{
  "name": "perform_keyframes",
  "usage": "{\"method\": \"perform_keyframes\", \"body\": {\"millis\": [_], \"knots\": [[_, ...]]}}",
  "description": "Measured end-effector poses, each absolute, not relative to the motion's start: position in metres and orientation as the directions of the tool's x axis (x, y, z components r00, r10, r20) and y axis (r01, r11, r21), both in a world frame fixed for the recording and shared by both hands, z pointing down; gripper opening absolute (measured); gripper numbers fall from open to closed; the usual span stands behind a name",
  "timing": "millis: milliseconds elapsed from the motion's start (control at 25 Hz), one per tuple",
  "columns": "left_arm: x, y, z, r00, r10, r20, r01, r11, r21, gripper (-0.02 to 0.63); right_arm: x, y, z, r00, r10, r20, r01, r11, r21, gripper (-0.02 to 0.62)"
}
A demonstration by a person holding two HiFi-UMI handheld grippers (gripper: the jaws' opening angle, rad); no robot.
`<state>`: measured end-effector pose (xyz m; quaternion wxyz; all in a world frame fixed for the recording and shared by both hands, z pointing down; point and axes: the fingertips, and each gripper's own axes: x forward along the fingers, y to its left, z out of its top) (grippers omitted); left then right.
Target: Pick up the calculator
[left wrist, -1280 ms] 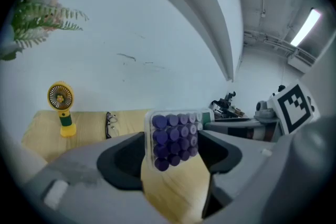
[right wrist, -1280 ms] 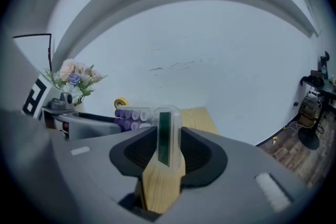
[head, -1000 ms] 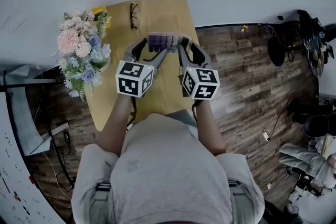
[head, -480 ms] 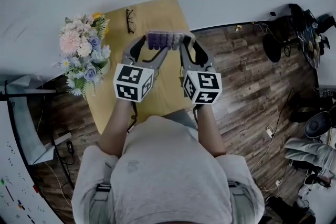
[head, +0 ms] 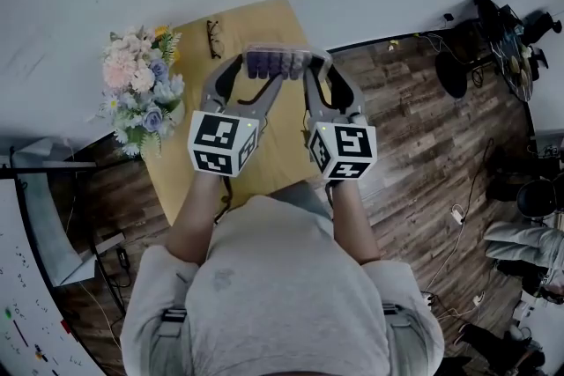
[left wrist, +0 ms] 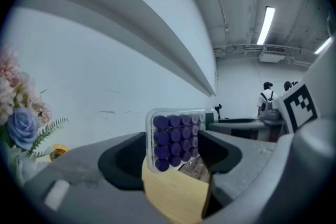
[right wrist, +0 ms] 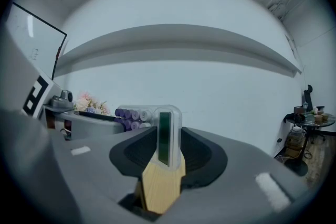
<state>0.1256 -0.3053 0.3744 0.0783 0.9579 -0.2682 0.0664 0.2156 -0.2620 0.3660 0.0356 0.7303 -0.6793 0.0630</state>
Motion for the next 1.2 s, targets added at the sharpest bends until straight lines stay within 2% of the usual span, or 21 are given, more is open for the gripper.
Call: {"method": "perform_keyframes", "body": {"millis": [920,1200], "knots": [[0.117,-0.27,0.318,0.873,-0.486,0.032,-0.488,-0.872,0.045,0.295,0.203,-0.216,0.31,0.155,-0.988,-0.02,-0.987,-0.156,0.04,0.143],[0.113,-0.267,0.309,0.872,-0.49,0.0,-0.49,-0.871,0.044,0.262,0.199,-0.207,0.298,0.176,-0.983,-0.051,-0.982,-0.179,0.067,0.141]]}}
